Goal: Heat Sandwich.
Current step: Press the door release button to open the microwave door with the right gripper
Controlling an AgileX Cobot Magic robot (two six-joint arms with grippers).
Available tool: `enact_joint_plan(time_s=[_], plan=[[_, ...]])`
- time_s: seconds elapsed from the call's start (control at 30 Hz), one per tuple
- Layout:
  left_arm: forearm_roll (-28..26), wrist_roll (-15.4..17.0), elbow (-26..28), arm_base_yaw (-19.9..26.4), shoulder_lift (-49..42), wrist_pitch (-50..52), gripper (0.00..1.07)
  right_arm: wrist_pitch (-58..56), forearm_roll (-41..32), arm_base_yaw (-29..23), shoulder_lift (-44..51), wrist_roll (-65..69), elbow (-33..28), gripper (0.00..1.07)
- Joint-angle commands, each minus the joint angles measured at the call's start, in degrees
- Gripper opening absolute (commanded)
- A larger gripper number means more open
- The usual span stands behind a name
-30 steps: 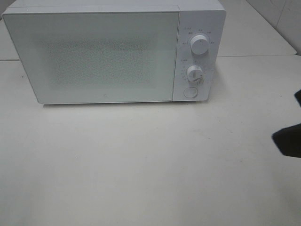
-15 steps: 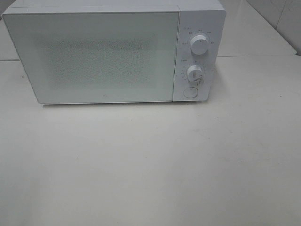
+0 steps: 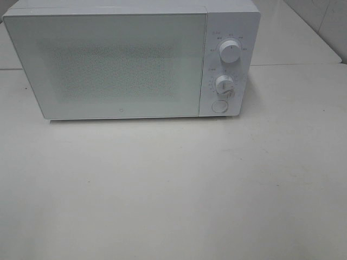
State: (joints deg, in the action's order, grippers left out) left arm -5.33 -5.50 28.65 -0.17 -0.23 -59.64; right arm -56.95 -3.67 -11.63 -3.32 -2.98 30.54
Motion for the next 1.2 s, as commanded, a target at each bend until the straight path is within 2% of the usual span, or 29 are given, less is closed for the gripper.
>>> enact_joint_plan(time_s=[0.03, 0.27, 0.83, 1.03, 1.2], plan=[[-0.5, 0.2, -0.2, 0.1, -1.5, 0.3, 0.99, -0.2, 0.3, 2.8, 1.5, 0.7, -0.2, 0.75], [-0.5, 0.2, -0.2, 0.1, -1.5, 0.3, 0.99, -1.6, 0.3, 6.7, 5.2, 0.9, -1.0, 0.74], [-0.5, 0.2, -0.2, 0.1, -1.2, 0.3, 0.99, -2.1, 0.2, 6.9, 5.2, 1.1, -1.3, 0.74], [-0.5, 0.2, -0.2, 0.1, -1.2, 0.3, 0.99, 6.1, 0.2, 6.9, 4.6, 1.4, -0.2, 0.74], [-0.5, 0.2, -0.2, 0.1, -1.2, 0.3, 0.99, 14.7, 0.2, 6.9, -0.2, 1.4, -1.4, 0.74]])
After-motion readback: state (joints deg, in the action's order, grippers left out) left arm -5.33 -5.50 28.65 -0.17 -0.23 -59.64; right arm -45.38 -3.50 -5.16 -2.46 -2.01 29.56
